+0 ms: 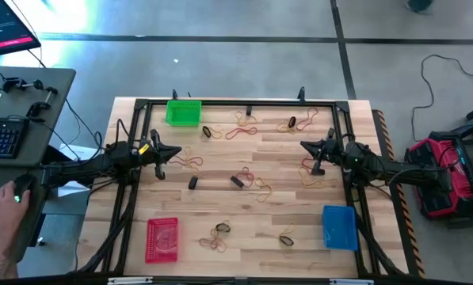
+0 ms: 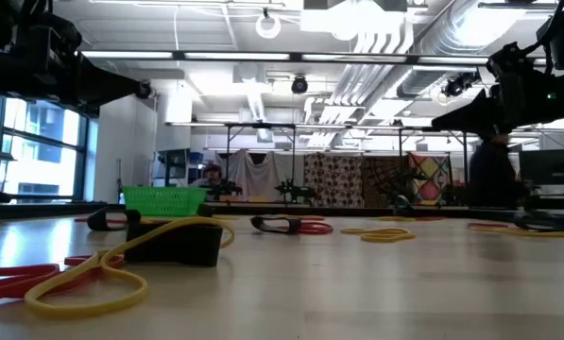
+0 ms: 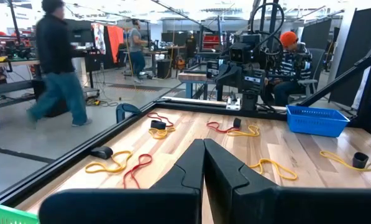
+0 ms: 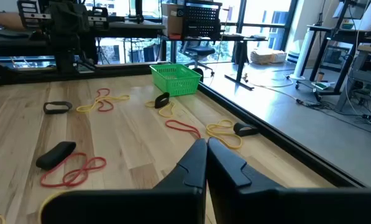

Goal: Sort rubber bands into baskets

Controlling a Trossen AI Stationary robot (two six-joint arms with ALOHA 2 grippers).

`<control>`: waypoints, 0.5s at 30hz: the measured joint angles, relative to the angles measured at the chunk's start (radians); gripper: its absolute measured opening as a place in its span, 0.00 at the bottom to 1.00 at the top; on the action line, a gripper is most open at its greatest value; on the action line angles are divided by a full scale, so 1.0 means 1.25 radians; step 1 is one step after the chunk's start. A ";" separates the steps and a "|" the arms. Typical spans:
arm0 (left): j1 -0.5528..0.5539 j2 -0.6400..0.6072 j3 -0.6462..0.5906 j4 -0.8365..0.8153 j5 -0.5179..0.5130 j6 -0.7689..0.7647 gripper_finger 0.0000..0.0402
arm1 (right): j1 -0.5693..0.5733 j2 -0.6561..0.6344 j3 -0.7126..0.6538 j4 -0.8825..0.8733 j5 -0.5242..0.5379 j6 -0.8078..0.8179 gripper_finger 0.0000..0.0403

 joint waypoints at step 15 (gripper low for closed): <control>0.026 0.000 0.000 0.000 0.000 0.000 0.00 | 0.000 0.000 0.000 0.000 0.000 0.000 0.00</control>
